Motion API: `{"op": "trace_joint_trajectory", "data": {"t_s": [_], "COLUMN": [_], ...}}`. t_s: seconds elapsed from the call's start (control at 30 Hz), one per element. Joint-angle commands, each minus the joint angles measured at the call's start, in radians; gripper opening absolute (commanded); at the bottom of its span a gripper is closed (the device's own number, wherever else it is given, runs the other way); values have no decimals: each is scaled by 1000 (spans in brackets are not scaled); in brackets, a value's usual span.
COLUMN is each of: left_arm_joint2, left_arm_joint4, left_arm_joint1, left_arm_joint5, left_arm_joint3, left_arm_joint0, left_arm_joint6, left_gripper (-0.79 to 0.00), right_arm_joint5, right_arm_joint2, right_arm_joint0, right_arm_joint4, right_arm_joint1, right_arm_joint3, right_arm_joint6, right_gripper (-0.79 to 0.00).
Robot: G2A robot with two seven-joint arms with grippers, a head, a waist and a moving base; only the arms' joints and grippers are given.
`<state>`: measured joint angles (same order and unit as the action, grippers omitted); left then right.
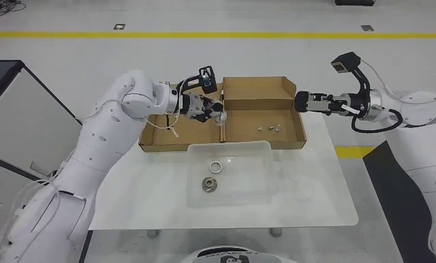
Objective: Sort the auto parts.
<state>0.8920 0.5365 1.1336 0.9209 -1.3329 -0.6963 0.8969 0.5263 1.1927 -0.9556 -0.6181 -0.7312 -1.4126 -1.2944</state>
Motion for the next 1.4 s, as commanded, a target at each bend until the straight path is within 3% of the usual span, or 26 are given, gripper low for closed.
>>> {"op": "trace_joint_trajectory", "data": {"t_s": [0.0, 0.07, 0.23, 0.57, 0.8, 0.97, 1.37], "left_arm_joint2": [-1, -13, -111, -376, -511, -561, -595], "left_arm_joint4": [48, 110, 287, 503, 590, 597, 592], "left_arm_joint1": [-1, 2, 32, 164, 274, 349, 466], "left_arm_joint5": [-40, -90, -202, -397, -441, -437, -412], "left_arm_joint3": [-16, -24, 35, 325, 513, 644, 874], "left_arm_joint0": [-7, -9, 64, 221, 262, 268, 274], "left_arm_joint6": [-11, -25, -3, 64, 55, 28, -28], "left_gripper": [-785, -785, -785, -785, -785, -785, -785], "right_arm_joint5": [0, 0, 0, 0, 0, 0, 0], "right_arm_joint2": [0, 0, 0, 0, 0, 0, 0], "right_arm_joint0": [0, 0, 0, 0, 0, 0, 0], "right_arm_joint4": [0, 0, 0, 0, 0, 0, 0], "right_arm_joint1": [0, 0, 0, 0, 0, 0, 0], "right_arm_joint3": [0, 0, 0, 0, 0, 0, 0], "right_arm_joint6": [0, 0, 0, 0, 0, 0, 0], "right_gripper": [0, 0, 0, 0, 0, 0, 0]}}
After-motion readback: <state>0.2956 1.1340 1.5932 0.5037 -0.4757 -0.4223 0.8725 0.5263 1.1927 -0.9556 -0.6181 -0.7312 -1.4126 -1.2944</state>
